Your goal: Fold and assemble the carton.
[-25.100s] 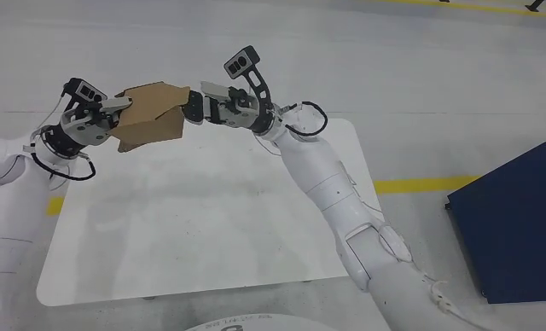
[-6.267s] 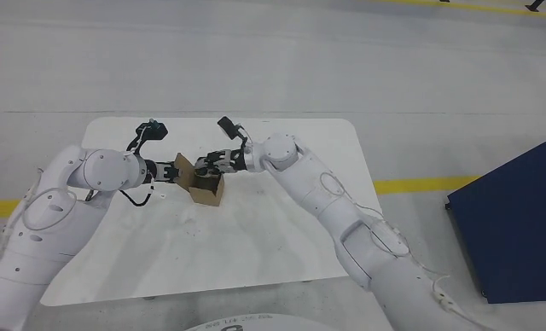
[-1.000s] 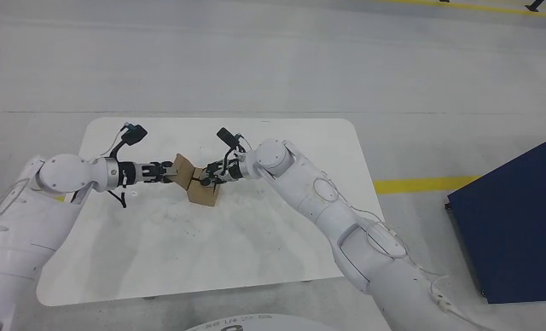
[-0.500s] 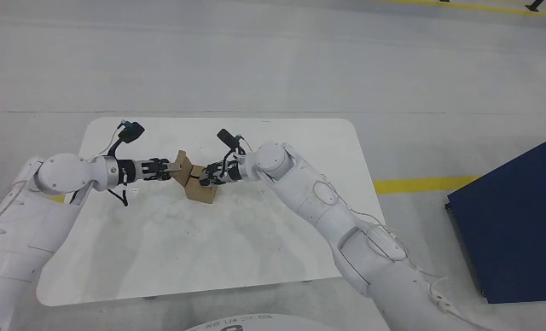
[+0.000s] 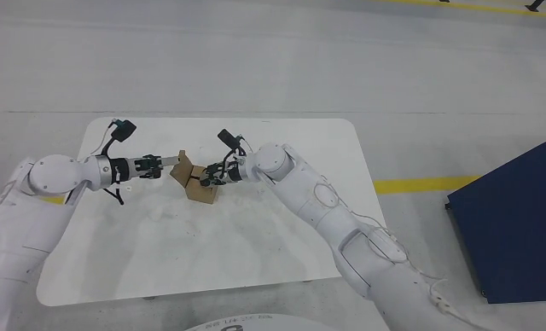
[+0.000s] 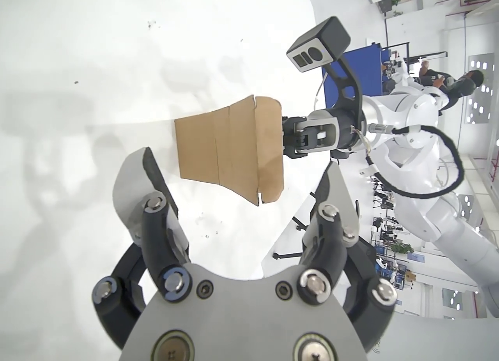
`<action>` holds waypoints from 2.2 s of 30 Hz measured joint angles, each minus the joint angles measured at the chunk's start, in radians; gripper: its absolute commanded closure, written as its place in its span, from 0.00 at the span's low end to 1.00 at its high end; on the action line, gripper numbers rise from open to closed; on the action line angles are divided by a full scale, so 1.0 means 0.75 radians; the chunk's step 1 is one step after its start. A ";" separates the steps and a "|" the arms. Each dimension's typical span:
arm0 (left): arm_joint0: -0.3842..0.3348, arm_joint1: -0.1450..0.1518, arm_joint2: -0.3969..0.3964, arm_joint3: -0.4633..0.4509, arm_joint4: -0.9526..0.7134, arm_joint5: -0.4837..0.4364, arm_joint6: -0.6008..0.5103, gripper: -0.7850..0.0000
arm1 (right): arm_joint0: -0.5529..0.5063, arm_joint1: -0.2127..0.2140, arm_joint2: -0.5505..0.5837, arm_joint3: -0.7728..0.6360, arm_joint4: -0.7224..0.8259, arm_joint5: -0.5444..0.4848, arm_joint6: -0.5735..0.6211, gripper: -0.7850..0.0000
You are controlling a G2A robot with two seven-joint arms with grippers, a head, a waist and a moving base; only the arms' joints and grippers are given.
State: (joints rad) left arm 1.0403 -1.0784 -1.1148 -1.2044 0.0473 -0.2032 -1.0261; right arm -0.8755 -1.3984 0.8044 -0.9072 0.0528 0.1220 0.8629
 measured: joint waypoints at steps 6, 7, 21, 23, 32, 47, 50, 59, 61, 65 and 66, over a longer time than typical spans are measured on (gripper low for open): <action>-0.057 -0.022 0.060 0.089 -0.029 -0.018 0.010 1.00 | -0.006 0.001 0.007 -0.007 -0.003 -0.002 0.000 1.00; -0.067 -0.025 0.070 0.100 -0.029 -0.019 0.012 1.00 | -0.007 0.002 0.009 -0.008 -0.004 -0.002 0.000 1.00; -0.091 -0.030 0.099 0.124 0.000 -0.053 0.022 1.00 | -0.015 0.003 0.019 -0.020 -0.015 -0.002 0.003 1.00; -0.086 -0.028 0.096 0.114 0.017 -0.040 0.037 1.00 | -0.016 0.003 0.021 -0.023 -0.014 -0.006 0.004 1.00; -0.052 -0.013 0.064 0.067 0.046 -0.014 0.056 0.84 | -0.075 0.061 0.173 -0.102 0.074 -0.131 0.147 1.00; 0.034 0.010 0.017 -0.065 0.093 -0.026 0.110 0.00 | -0.233 0.144 0.287 -0.294 -0.153 0.032 0.070 1.00; 0.065 0.022 -0.031 -0.074 0.088 -0.017 0.141 0.00 | -0.221 0.137 0.263 -0.275 -0.154 0.047 0.057 1.00; 0.118 0.053 -0.085 -0.110 0.264 0.220 0.121 0.60 | -0.165 0.109 0.197 -0.173 -0.128 0.065 0.019 1.00; 0.097 0.045 -0.041 -0.115 0.300 0.244 0.116 0.58 | -0.150 0.102 0.182 -0.149 -0.120 0.067 0.009 1.00; 0.050 0.026 0.031 -0.114 0.318 0.250 0.122 0.51 | -0.118 0.088 0.157 -0.102 -0.108 0.079 -0.005 1.00; 0.040 0.022 0.045 -0.114 0.323 0.248 0.123 0.51 | -0.110 0.084 0.150 -0.091 -0.106 0.084 -0.006 1.00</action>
State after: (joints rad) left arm 1.0707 -1.0618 -1.0812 -1.2899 0.2898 -0.0171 -0.9340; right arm -0.9580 -1.3352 0.9171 -0.9752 -0.0266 0.1847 0.8586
